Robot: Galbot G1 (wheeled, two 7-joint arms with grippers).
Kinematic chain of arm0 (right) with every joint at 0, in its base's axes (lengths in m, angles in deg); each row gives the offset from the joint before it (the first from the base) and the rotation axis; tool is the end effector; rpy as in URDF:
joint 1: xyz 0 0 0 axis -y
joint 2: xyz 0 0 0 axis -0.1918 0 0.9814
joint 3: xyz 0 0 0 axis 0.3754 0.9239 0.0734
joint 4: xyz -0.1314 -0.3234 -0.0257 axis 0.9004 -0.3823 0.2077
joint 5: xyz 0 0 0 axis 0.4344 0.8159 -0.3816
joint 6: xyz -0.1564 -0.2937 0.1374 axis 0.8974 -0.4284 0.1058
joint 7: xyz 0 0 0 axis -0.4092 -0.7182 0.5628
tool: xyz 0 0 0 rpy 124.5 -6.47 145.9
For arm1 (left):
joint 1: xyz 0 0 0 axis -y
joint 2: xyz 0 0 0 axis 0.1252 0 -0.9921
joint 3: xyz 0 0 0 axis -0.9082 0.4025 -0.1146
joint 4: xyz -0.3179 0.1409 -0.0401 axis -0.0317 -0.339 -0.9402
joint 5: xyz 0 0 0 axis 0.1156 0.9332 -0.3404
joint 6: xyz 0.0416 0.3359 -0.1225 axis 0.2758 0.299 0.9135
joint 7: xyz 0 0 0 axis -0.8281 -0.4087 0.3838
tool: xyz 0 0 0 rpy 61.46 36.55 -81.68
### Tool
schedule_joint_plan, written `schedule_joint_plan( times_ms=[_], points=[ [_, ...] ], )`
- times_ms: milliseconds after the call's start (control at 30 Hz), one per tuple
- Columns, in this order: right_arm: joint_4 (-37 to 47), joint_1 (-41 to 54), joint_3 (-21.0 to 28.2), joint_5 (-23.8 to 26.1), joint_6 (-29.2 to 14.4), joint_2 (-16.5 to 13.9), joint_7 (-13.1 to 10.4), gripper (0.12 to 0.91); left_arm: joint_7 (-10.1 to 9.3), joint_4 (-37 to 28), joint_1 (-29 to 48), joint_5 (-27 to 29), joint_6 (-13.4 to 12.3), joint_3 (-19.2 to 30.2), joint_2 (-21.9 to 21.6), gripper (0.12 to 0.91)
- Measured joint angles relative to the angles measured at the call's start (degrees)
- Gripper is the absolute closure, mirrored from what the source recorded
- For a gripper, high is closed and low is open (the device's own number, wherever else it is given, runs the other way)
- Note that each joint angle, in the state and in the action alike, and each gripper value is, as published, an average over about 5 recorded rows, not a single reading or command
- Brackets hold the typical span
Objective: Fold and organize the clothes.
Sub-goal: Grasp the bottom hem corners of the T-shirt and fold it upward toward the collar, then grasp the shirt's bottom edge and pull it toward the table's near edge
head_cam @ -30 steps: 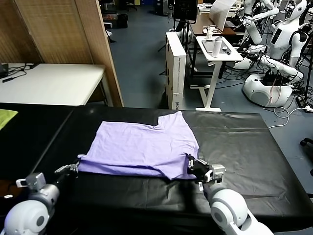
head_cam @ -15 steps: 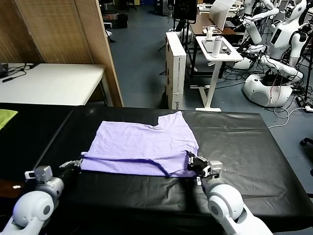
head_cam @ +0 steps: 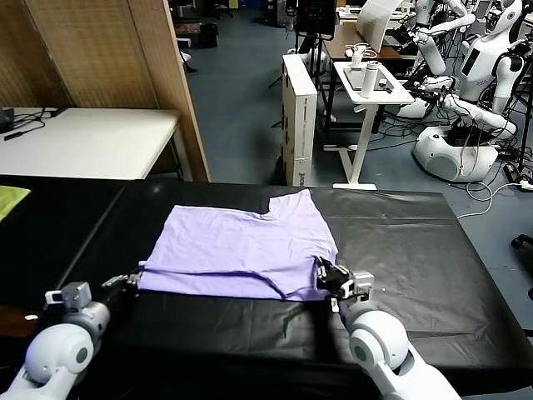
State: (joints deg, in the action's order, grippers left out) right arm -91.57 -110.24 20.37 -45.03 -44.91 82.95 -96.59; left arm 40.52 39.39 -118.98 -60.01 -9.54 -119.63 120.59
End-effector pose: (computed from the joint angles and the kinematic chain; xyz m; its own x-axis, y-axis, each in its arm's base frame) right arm 0.2627 0.0004 -0.2481 -0.8610 -0.2086 0.4639 -0.1968 0.9776 0.0743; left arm 0.2523 0.1651 -0.2635 -0.8772 0.0359 0.4788 -0.0156 0.9945 -0.1033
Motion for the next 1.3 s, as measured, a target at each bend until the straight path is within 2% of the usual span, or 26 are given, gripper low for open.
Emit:
schedule_joint_plan(
  times_ms=[100, 200, 400, 667, 767, 867, 967, 1100, 1200, 1300],
  points=[
    [-2.09, -2.25, -1.29, 0.43, 0.08, -1.63, 0.93, 0.12, -0.16, 0.86, -0.68, 0.01, 0.14, -0.41, 0.31, 0.197],
    [-3.96, -4.99, -2.85, 1.1, -0.04, -3.19, 1.88, 0.118, -0.12, 2.04, -1.79, 0.15, 0.25, -1.11, 0.71, 0.134],
    [-5.67, -10.29, -5.14, 2.76, -0.53, -4.89, 3.59, 0.118, -0.35, 3.21, -4.09, 1.05, 0.59, -1.73, 1.96, 0.123],
    [-6.06, -12.11, -4.61, 3.6, -0.59, -4.98, 3.94, 0.119, -0.41, 2.81, -5.18, 1.52, 0.79, -1.71, 3.02, 0.123],
    [-5.86, -12.07, -4.15, 3.89, -0.59, -4.94, 3.98, 0.159, -0.39, 2.9, -5.4, 1.51, 0.79, -1.75, 3.06, 0.123],
    [-5.54, -12.01, -3.79, 4.09, -0.6, -4.85, 4.01, 0.29, -0.4, 2.93, -5.49, 1.53, 0.8, -1.76, 3.13, 0.132],
    [-5.13, -11.86, -3.54, 4.2, -0.61, -4.74, 4.06, 0.472, -0.4, 2.93, -5.57, 1.58, 0.8, -1.76, 3.23, 0.212],
    [-4.75, -11.63, -3.22, 4.27, -0.59, -4.62, 4.09, 0.72, -0.42, 2.88, -5.64, 1.62, 0.8, -1.73, 3.28, 0.453],
    [-5.07, -11.79, -3.16, 4.13, -0.37, -4.65, 3.98, 0.834, -0.43, 2.8, -5.7, 1.64, 0.8, -1.73, 3.28, 0.643],
    [-5.92, -12.36, -3.52, 3.13, 0.73, -4.96, 3.41, 0.882, -0.46, 2.85, -5.92, 1.67, 0.8, -1.75, 3.27, 0.811]
  ],
)
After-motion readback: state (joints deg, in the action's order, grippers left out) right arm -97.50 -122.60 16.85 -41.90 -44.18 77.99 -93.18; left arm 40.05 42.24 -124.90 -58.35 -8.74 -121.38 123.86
